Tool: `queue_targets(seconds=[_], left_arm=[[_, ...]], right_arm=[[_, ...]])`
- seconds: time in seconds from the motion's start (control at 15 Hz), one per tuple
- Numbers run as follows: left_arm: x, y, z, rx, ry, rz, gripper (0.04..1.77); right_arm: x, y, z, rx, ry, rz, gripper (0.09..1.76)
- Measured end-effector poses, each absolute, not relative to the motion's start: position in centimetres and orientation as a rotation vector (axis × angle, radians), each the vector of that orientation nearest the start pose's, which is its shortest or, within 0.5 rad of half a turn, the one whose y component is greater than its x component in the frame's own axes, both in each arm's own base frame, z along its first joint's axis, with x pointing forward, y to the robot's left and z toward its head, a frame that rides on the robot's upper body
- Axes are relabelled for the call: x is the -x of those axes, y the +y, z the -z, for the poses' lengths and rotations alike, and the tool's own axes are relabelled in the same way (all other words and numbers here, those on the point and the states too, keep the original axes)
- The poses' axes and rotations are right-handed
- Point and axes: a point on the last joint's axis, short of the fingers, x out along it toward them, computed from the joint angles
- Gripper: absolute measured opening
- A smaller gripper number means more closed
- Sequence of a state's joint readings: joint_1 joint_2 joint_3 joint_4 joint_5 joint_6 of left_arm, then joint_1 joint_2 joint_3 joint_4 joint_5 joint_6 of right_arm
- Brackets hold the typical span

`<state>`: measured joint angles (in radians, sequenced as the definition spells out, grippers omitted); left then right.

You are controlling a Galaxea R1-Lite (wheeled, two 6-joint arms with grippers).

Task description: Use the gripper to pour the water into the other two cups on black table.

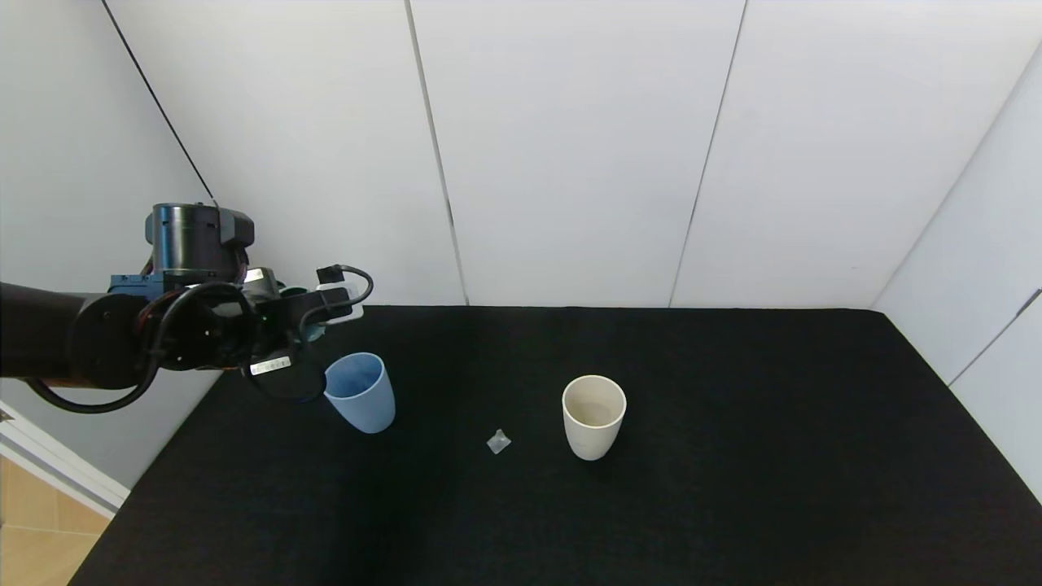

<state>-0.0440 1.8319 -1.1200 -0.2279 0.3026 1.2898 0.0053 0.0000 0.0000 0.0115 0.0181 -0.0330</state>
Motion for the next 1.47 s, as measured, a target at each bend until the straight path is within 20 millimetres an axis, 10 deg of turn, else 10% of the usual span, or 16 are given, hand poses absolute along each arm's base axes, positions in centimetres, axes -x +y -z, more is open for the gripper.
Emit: queue_targets(seconds=[0.73, 1.47], left_arm=[[-33.1, -1.6, -19.8, -0.877, 0.502, 0.166, 1.18], [-29.1, -12.0, -25.7, -0.653, 0.355, 0.459, 1.18]], right_arm=[[2.3, 0.0, -7.4, 0.033, 0.011, -0.024, 1.71], [2.3, 0.0, -7.4, 0.033, 0.011, -0.024, 1.71]])
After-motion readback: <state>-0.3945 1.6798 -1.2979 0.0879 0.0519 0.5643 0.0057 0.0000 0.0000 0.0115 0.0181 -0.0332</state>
